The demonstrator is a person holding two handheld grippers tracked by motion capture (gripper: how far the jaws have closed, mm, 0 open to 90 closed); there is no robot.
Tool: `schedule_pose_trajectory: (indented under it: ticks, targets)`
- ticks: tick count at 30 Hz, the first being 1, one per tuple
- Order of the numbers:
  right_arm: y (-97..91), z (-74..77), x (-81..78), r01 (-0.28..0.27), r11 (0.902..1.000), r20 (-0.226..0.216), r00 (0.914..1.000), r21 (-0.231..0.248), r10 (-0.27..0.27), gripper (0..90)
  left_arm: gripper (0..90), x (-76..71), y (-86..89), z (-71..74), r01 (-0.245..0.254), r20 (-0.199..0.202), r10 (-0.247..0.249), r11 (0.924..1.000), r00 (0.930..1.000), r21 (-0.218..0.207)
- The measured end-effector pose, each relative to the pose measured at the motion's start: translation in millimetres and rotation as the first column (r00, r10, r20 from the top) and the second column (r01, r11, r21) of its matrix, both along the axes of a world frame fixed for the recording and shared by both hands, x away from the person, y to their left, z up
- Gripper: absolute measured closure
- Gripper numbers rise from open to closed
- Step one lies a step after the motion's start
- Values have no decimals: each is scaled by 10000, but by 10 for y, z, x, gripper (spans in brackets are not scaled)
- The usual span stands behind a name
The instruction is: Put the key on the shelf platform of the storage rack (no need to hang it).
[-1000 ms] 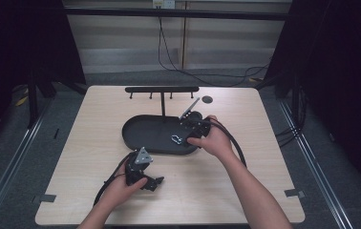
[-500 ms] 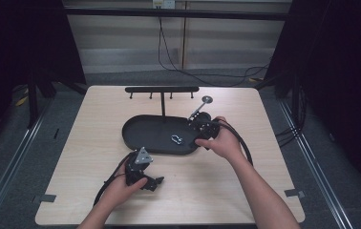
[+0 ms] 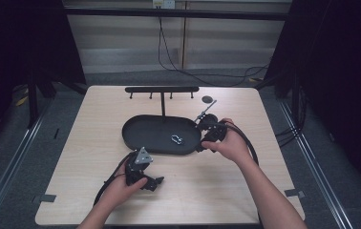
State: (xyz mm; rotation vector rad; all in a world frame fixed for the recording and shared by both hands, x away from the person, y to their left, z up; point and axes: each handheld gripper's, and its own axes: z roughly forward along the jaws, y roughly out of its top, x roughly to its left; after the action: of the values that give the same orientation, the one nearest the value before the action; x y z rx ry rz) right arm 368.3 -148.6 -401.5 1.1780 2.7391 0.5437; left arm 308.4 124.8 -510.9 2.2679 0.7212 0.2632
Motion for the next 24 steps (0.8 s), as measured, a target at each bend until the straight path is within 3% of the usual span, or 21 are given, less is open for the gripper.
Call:
schedule_pose_trajectory:
  ticks: [12, 24]
  targets:
    - [-177, 47, -114, 46, 9998, 164, 9999, 207, -49, 329, 0, -1, -1, 0, -12, -1, 12, 10000, 10000, -9]
    - [-369, -28, -240, -1, 9999, -34, 10000, 116, 1, 306, 0, 1, 1, 3, 32, -4, -32, 10000, 10000, 67]
